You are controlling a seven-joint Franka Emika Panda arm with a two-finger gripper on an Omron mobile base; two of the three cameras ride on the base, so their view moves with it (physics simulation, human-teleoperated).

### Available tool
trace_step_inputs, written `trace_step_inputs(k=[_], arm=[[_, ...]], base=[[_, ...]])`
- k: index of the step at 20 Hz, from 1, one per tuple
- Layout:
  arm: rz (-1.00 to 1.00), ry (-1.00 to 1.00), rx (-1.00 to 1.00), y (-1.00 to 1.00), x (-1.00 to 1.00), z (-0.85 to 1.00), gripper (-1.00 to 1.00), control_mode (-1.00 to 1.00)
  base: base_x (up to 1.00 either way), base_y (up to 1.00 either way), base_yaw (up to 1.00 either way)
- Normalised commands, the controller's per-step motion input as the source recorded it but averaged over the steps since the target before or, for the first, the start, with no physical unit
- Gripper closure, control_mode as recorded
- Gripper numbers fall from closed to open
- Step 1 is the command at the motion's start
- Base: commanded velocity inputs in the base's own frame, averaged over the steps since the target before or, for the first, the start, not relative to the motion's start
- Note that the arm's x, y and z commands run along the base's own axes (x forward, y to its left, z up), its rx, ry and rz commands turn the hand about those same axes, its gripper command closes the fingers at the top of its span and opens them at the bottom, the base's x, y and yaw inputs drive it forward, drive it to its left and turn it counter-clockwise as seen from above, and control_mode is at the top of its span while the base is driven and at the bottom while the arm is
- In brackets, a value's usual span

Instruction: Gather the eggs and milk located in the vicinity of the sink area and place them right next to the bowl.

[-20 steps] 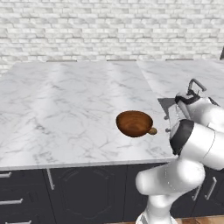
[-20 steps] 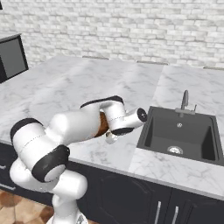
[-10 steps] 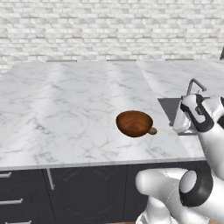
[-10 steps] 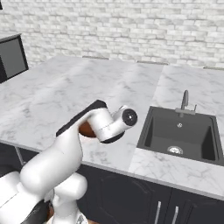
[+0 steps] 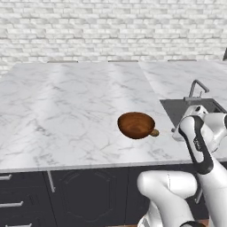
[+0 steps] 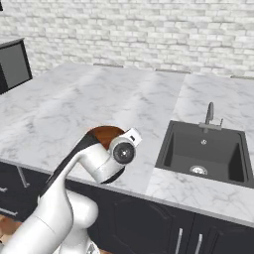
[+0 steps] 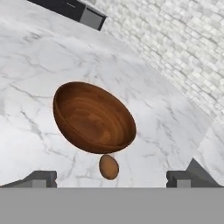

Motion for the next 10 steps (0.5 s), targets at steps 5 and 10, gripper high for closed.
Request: trace_step_inputs(k=[5, 10], arm=[[0.00, -0.01, 0.00, 0.00, 0.00, 0.00, -1.00, 1.00], [0.00, 0.00, 0.00, 0.00, 0.00, 0.00, -1.00, 1.00]], base=[[-0.31, -0.12, -0.01], [-0.98, -0.53, -0.07]])
